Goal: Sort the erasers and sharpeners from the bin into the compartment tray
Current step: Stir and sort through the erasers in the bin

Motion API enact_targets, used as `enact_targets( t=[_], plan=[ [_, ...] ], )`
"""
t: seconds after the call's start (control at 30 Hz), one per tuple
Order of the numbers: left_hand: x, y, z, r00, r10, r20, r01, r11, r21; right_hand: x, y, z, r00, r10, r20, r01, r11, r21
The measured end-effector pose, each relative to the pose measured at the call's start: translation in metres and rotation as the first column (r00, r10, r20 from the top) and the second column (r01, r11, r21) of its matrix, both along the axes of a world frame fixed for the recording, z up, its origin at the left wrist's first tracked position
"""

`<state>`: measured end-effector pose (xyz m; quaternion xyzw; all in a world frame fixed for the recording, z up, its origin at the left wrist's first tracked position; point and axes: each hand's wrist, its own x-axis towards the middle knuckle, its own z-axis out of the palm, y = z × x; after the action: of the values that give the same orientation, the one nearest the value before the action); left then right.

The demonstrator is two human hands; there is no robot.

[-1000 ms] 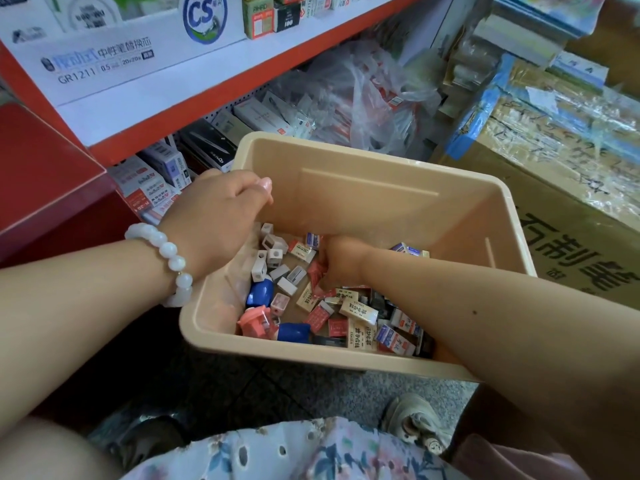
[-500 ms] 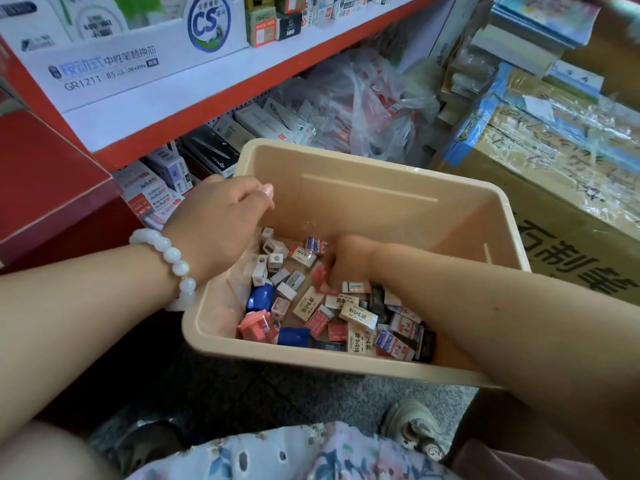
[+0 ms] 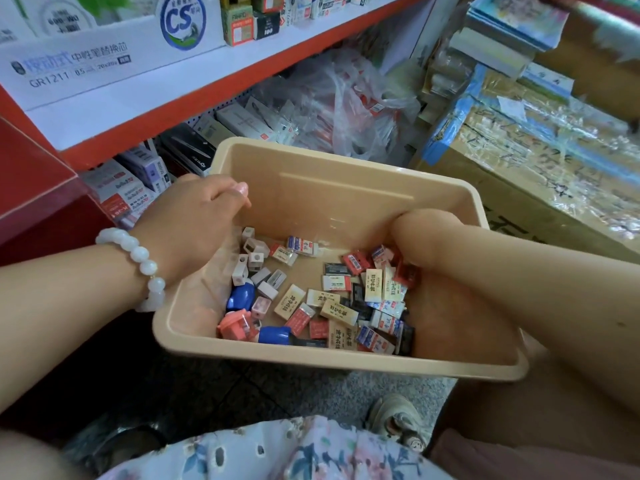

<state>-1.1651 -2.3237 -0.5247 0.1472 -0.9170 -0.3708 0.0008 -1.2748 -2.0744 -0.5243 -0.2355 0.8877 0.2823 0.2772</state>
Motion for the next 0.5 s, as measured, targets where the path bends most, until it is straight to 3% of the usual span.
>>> enact_targets(
  t=[0.07,0.13,0.2,0.3,0.4,0.5],
  plan=[
    [0.0,0.0,0.0,1.0,0.004,-0.001,-0.004,1.0,0.002,0.008,-0.004,0.001,0.991,0.065,-0.115,-0.073,0.995,-0.061],
    [-0.001,0.001,0.001,1.0,0.012,0.001,-0.012,1.0,0.012,0.016,-0.015,-0.004,0.987,0.109,-0.122,-0.129,0.977,-0.171],
    [-0.001,0.001,0.001,1.0,0.018,0.002,-0.018,1.0,0.02,0.028,-0.03,-0.014,0.991,0.116,0.059,-0.095,0.954,-0.283],
    [0.0,0.001,0.002,1.0,0.014,-0.002,-0.014,1.0,0.009,0.039,-0.046,-0.042,0.941,0.104,0.323,-0.004,0.955,-0.295],
    [0.0,0.001,0.002,1.0,0.02,-0.005,-0.02,1.0,0.01,0.037,-0.045,-0.06,0.92,0.115,0.376,0.014,0.947,-0.322],
    [0.0,0.001,0.001,1.0,0.029,0.0,-0.029,0.999,0.016,0.017,-0.038,-0.041,0.922,0.0,0.388,0.15,0.922,-0.357]
  ],
)
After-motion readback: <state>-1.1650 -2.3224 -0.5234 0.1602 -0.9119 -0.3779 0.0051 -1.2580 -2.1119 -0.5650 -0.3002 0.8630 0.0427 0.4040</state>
